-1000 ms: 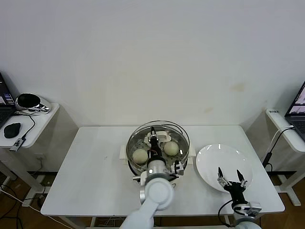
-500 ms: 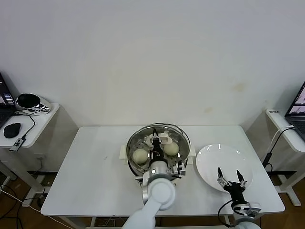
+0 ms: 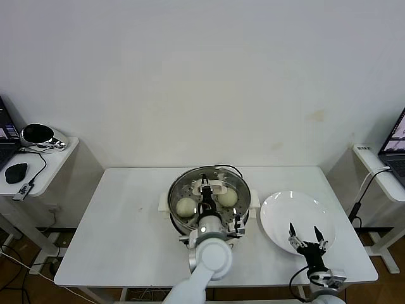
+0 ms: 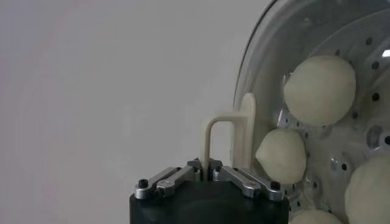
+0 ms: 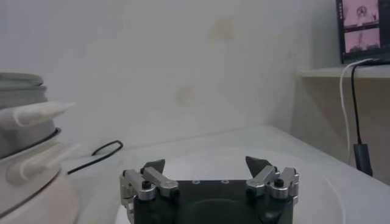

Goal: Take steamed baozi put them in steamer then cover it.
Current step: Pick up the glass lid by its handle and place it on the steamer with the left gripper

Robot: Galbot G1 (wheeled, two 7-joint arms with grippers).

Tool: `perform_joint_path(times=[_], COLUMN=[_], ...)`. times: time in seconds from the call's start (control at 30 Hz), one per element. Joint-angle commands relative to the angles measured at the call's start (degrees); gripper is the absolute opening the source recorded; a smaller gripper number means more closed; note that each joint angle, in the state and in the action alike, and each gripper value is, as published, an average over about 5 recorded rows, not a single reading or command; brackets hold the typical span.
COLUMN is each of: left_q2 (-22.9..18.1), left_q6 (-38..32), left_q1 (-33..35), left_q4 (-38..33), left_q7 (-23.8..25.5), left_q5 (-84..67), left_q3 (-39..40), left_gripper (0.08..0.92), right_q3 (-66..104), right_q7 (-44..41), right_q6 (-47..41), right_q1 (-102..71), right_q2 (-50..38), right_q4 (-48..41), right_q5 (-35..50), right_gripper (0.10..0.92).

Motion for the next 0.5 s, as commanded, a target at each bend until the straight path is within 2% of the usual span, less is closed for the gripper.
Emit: perform_joint_path(times=[0.03, 0.5], left_q2=[-0.02, 0.15], left_q6=[2.51, 2.41], left_q1=[0.18, 0.32], left_q4=[0.57, 0.85], left_q7=[0.45, 0.16], left_q5=[0.21, 0.83], left_q3=[-0.45, -0.53], left_gripper=[0.142, 0.142], right_q3=[-0.10, -0.12], right_q7=[-0.06, -0.09], right_q6=[0.12, 0.16], right_q1=[0.09, 0.08], right_q2=[-0.04, -0.05], right_q4=[-0.21, -0.11], right_q5=[-0.02, 0.06], right_gripper=[0.823, 0.823])
